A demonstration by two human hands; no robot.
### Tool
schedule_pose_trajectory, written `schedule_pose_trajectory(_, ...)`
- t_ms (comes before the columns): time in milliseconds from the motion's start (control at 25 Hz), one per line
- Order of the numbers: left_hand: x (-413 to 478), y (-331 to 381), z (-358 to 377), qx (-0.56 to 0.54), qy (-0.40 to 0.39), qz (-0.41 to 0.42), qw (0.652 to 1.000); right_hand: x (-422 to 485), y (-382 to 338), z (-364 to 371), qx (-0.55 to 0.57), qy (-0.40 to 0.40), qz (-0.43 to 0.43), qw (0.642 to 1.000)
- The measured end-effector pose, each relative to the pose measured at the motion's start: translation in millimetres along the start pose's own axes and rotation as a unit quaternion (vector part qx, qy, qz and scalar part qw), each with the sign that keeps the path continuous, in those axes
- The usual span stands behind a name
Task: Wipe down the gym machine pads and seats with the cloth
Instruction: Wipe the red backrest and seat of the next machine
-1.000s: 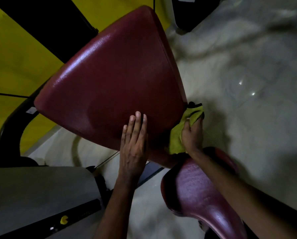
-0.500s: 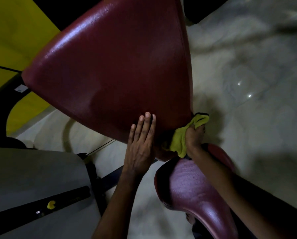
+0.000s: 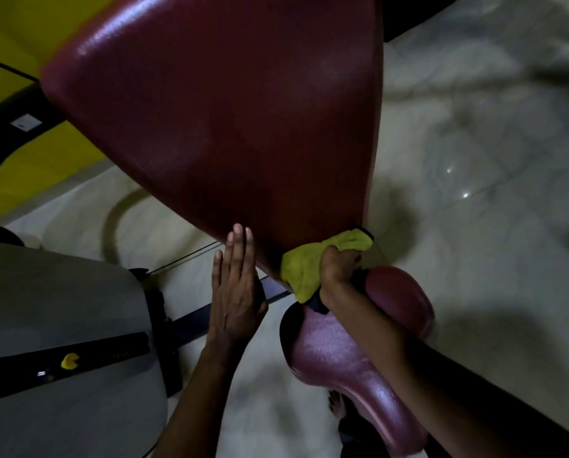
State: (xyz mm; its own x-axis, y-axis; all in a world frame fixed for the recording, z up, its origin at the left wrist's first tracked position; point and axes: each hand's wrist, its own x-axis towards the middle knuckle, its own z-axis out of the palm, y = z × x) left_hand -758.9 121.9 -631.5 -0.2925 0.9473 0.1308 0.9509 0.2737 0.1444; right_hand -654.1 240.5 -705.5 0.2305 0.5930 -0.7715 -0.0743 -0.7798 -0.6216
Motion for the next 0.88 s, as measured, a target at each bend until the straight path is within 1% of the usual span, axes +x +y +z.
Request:
schedule_pose_trajectory(80,0,-3,-5,-0.006,0.002,-0.009,1.0,-26,-11,6,-0.022,0.006,-0.063,0.998)
schedule_pose_trajectory(120,-1,-5,-8,-0.014,0.001,-0.021,1.0,-39,-14,6,-0.032,0.016,-0.116,0.993)
schedule_pose_trajectory(160,-3,-7,-12,-0.028,0.0,-0.031,0.999,-47,-12,4,-0.036,0.03,-0.193,0.98)
schedule_pose_trajectory(240,-7,-10,-19,-0.058,-0.007,-0.031,0.998,-61,-6,-3,-0.051,0.024,-0.347,0.936)
schedule_pose_trajectory(320,-10,-10,-22,-0.08,-0.02,-0.027,0.996,-64,5,-13,-0.085,-0.009,-0.447,0.89)
schedule_pose_trajectory(400,-12,-8,-23,-0.097,-0.016,-0.033,0.995,-63,1,-22,-0.111,-0.035,-0.513,0.851)
schedule_pose_trajectory(480,-12,-8,-22,-0.105,-0.007,-0.041,0.994,-62,-23,-26,-0.093,-0.039,-0.553,0.827)
schedule_pose_trajectory(560,-13,-8,-20,-0.106,-0.001,-0.044,0.993,-59,-51,-29,-0.044,-0.001,-0.582,0.812)
schedule_pose_trajectory(600,-13,-7,-18,-0.108,0.001,-0.046,0.993,-59,-62,-30,-0.034,0.018,-0.606,0.795)
schedule_pose_trajectory(640,-14,-5,-16,-0.112,0.004,-0.049,0.992,-59,-68,-33,-0.044,0.019,-0.636,0.77)
schedule_pose_trajectory(680,-13,-3,-15,-0.114,0.007,-0.055,0.992,-58,-68,-35,-0.077,-0.005,-0.664,0.744)
schedule_pose_trajectory(720,-13,-2,-12,-0.11,0.007,-0.062,0.992,-50,-63,-37,-0.137,-0.044,-0.686,0.713)
schedule_pose_trajectory(760,-13,-1,-11,-0.102,0.007,-0.069,0.992,-41,-56,-41,-0.222,-0.076,-0.699,0.675)
schedule_pose_trajectory(840,-12,2,-11,-0.086,0.004,-0.08,0.993,-18,-48,-54,-0.387,-0.09,-0.719,0.569)
schedule_pose_trajectory(880,-12,5,-11,-0.082,0.002,-0.085,0.993,-8,-51,-59,-0.427,-0.093,-0.73,0.525)
